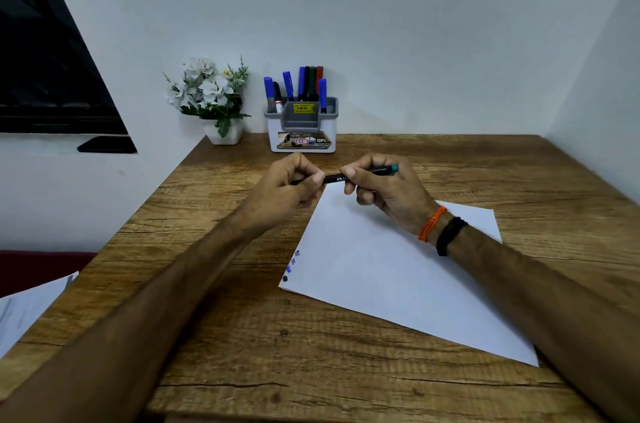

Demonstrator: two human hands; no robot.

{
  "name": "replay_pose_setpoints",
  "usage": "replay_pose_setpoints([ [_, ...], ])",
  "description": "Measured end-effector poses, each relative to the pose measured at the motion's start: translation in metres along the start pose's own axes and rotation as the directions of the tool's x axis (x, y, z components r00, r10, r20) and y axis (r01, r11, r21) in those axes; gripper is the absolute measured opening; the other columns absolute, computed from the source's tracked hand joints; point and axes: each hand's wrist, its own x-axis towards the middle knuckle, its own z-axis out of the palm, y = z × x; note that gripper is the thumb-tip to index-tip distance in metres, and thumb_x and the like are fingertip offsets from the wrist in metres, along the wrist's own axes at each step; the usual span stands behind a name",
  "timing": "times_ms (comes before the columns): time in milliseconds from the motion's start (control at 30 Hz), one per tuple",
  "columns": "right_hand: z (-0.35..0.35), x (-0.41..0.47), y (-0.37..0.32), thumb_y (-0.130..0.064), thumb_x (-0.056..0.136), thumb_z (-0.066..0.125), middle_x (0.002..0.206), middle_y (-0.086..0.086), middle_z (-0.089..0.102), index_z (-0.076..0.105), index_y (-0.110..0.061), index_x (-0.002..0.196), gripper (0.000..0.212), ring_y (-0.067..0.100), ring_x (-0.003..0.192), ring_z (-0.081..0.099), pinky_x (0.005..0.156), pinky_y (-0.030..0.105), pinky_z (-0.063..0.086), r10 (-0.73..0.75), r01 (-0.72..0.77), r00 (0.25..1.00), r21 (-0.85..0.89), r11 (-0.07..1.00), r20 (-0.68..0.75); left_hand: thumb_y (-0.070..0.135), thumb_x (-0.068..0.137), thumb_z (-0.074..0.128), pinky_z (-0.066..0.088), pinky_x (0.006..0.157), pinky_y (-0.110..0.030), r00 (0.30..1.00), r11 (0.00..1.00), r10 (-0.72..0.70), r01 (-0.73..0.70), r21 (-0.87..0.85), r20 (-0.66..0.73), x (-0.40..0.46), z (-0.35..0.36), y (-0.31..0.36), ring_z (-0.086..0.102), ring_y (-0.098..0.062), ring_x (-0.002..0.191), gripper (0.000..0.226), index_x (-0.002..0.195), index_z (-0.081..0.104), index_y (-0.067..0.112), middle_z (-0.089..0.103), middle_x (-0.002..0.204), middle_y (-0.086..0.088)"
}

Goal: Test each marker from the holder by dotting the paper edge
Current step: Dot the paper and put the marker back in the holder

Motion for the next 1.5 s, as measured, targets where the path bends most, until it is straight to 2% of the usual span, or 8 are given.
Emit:
replay_pose_setpoints([
  [167,0.000,0.003,0.004,-0.008,0.086,0.067,0.070,0.012,0.066,0.067,-0.002,0.085,0.007,0.012,0.050,0.050,0.052,0.024,0.043,-0.047,0.049,0.998,-0.049,0.998,0.042,0.009,0.096,0.054,0.044,0.057,-0.021,0.999,1.000,-0.001,0.001,0.004,-0.032,-0.001,0.003,-0.001,0.052,-0.009,0.060,0.012,0.085,0.055,0.011,0.060,0.070,-0.004],
  [333,-0.007,0.004,-0.007,-0.020,0.080,0.070,0.078,0.011,0.069,0.068,-0.004,0.092,0.019,0.012,0.055,0.052,0.054,0.021,0.045,0.069,-0.068,0.995,-0.012,0.998,0.071,0.011,0.093,0.059,0.048,0.062,-0.030,0.999,0.999,0.031,-0.031,0.015,0.031,0.003,-0.005,0.007,0.056,-0.014,0.065,0.003,0.092,0.059,0.008,0.066,0.078,-0.007],
  [567,0.005,0.004,-0.004,-0.020,0.083,0.075,0.087,0.004,0.077,0.072,-0.007,0.102,0.023,0.010,0.066,0.068,0.055,0.018,0.047,0.041,-0.059,0.998,-0.353,0.934,-0.057,0.000,0.079,0.072,0.058,0.059,-0.020,0.958,0.979,-0.068,0.010,-0.205,-0.280,0.007,-0.024,0.008,0.072,-0.013,0.067,0.022,0.099,0.061,0.001,0.072,0.081,-0.010],
  [733,0.016,0.022,-0.006,-0.032,0.079,0.079,0.088,-0.004,0.075,0.074,-0.014,0.098,0.027,0.007,0.079,0.070,0.070,0.019,0.053,-0.007,-0.010,1.000,-0.632,0.775,-0.024,0.007,0.076,0.078,0.059,0.065,-0.025,0.929,0.995,0.033,-0.064,-0.071,-0.369,0.030,-0.030,0.032,0.074,-0.017,0.077,0.026,0.099,0.067,0.004,0.074,0.084,-0.012],
  [833,0.016,0.043,-0.016,-0.040,0.075,0.081,0.093,-0.005,0.072,0.070,-0.015,0.101,0.038,0.006,0.085,0.067,0.073,0.013,0.050,-0.021,-0.048,0.995,-0.642,0.765,-0.100,0.010,0.076,0.080,0.061,0.072,-0.039,0.901,0.996,0.071,-0.090,-0.024,-0.428,0.055,-0.039,0.048,0.074,-0.025,0.080,0.027,0.100,0.068,0.007,0.074,0.083,-0.015],
  [933,0.009,0.066,-0.019,-0.037,0.075,0.082,0.095,-0.002,0.071,0.068,-0.014,0.103,0.039,0.011,0.088,0.066,0.080,0.020,0.053,-0.054,-0.103,0.974,-0.645,0.757,-0.219,0.015,0.075,0.082,0.061,0.073,-0.043,0.881,0.991,0.134,-0.107,0.084,-0.453,0.082,-0.046,0.063,0.074,-0.021,0.077,0.029,0.101,0.070,0.012,0.075,0.084,-0.010],
  [1133,-0.006,0.100,-0.009,-0.027,0.075,0.082,0.107,0.003,0.067,0.061,-0.013,0.111,0.044,0.021,0.097,0.065,0.086,0.030,0.054,-0.061,-0.194,0.937,-0.661,0.725,-0.343,0.022,0.074,0.083,0.061,0.075,-0.037,0.842,0.963,0.229,-0.121,0.242,-0.488,0.128,-0.055,0.084,0.073,-0.011,0.074,0.028,0.100,0.072,0.020,0.075,0.087,-0.002],
  [1500,-0.007,0.127,0.015,-0.024,0.078,0.080,0.123,0.006,0.066,0.052,-0.011,0.129,0.060,0.021,0.100,0.067,0.081,0.024,0.052,-0.021,-0.201,0.942,-0.614,0.764,-0.334,0.022,0.075,0.082,0.057,0.060,-0.018,0.847,0.916,0.314,-0.152,0.371,-0.429,0.179,-0.039,0.086,0.069,-0.008,0.067,0.028,0.100,0.070,0.020,0.072,0.084,0.002],
])
